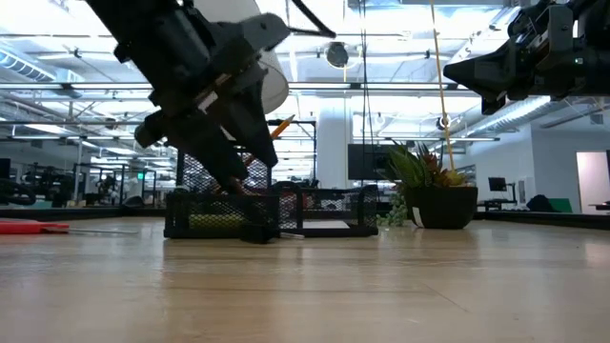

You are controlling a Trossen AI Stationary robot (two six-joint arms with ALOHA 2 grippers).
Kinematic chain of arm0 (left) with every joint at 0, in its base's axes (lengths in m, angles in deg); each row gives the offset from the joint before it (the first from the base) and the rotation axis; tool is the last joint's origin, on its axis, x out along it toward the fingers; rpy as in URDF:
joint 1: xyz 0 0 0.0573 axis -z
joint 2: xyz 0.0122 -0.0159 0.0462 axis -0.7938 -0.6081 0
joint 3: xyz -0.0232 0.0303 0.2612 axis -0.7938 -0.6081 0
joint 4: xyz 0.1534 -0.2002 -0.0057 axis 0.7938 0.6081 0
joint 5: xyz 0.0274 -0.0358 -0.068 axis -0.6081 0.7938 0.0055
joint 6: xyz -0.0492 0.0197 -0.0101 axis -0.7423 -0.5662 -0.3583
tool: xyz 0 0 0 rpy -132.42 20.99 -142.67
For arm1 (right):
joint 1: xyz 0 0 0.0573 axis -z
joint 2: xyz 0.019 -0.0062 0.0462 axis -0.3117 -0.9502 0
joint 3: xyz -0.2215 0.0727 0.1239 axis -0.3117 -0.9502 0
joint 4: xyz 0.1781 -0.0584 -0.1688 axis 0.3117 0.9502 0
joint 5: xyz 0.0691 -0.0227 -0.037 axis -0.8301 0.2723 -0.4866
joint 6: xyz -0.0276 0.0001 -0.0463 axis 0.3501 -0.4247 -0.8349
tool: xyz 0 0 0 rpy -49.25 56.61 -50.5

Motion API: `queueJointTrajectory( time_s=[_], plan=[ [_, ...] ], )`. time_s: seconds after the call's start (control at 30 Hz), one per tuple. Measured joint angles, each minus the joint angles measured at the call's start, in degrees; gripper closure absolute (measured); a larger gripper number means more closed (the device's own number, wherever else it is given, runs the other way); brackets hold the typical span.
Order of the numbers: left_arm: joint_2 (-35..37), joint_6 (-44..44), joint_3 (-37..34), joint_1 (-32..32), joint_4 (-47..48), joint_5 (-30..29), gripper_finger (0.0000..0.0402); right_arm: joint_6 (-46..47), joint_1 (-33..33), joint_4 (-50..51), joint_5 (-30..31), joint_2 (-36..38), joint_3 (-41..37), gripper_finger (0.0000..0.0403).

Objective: Pick and place office supplies into organizer
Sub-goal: Put the black binder clip into the black desk organizer

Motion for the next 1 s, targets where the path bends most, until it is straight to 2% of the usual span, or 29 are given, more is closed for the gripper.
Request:
queueJointTrajectory(
  time_s=[0.2, 0.4, 0.57, 0.8, 1.0],
  plan=[
    [0.0, 8.1, 0.6, 3.3, -2.5, -2.6, 0.0201, 0.0, 0.0, 0.0, 0.0, 0.0, 0.0, 0.0403],
    [-1.2, 4.2, 0.6, 5.4, -2.4, -0.4, 0.0201, 0.0, 0.0, 0.0, 0.0, 0.0, 0.0, 0.0403],
    [-5.5, 1.9, 0.6, 6.3, -4.0, 1.3, 0.0201, 0.0, 0.0, 0.0, 0.0, 0.0, 0.0, 0.0403],
    [-10.8, 0.7, 0.6, 6.5, -7.9, 0.1, 0.0199, 0.0, 0.0, 0.0, 0.0, 0.0, 0.0, 0.0403],
    [-11.1, 0.9, 0.7, 7.5, -8.4, -1.9, 0.0154, 0.0, 0.0, 0.0, 0.0, 0.0, 0.0, 0.0403]
  ],
)
